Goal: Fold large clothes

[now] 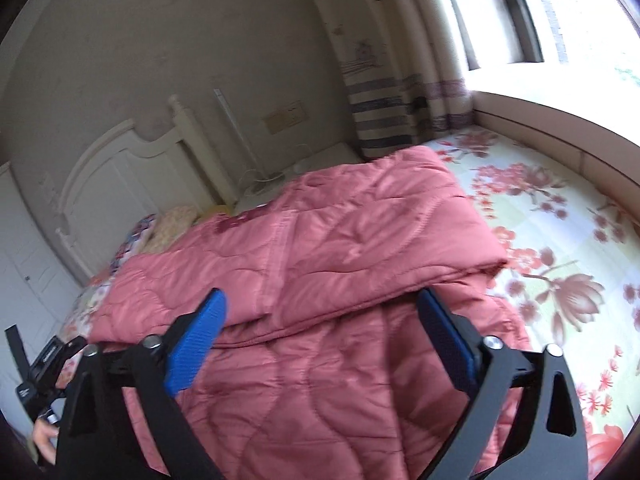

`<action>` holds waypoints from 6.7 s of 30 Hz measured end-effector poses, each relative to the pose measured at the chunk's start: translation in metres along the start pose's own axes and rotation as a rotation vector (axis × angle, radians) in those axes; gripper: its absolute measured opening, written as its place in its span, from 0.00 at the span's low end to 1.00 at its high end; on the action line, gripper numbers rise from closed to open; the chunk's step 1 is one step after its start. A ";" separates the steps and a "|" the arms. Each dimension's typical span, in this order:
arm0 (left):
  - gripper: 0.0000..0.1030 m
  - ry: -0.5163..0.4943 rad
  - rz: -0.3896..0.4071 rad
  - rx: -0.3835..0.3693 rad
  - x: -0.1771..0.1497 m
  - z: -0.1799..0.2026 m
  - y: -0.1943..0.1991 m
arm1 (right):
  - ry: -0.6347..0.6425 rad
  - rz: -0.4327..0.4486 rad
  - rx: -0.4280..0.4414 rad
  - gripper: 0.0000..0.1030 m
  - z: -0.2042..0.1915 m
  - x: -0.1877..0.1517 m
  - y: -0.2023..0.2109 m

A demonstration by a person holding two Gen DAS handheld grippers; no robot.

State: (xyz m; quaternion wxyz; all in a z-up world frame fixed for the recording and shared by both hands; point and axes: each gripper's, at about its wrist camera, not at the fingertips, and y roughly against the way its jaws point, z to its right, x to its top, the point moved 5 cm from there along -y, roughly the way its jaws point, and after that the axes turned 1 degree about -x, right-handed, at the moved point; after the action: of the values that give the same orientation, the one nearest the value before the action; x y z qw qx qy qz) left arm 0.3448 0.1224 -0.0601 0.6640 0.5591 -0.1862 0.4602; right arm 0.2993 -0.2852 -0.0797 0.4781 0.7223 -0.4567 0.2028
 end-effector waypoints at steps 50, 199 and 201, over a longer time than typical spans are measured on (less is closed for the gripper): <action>0.95 0.052 0.011 0.046 0.002 -0.001 0.003 | 0.462 -0.222 -0.285 0.65 -0.078 -0.008 -0.114; 0.98 -0.475 -0.253 -0.111 -0.076 -0.053 0.088 | 0.469 -0.268 -0.154 0.84 0.019 -0.109 0.142; 0.98 -0.433 -0.289 -0.114 -0.085 -0.083 0.094 | 0.393 -0.264 -0.177 0.84 0.051 -0.114 0.158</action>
State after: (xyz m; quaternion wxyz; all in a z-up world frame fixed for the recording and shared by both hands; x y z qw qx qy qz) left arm 0.2028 0.1589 -0.0969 0.6981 0.6269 -0.2678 0.2191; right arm 0.1002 -0.2970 -0.1064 0.6415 0.6777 -0.2726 0.2344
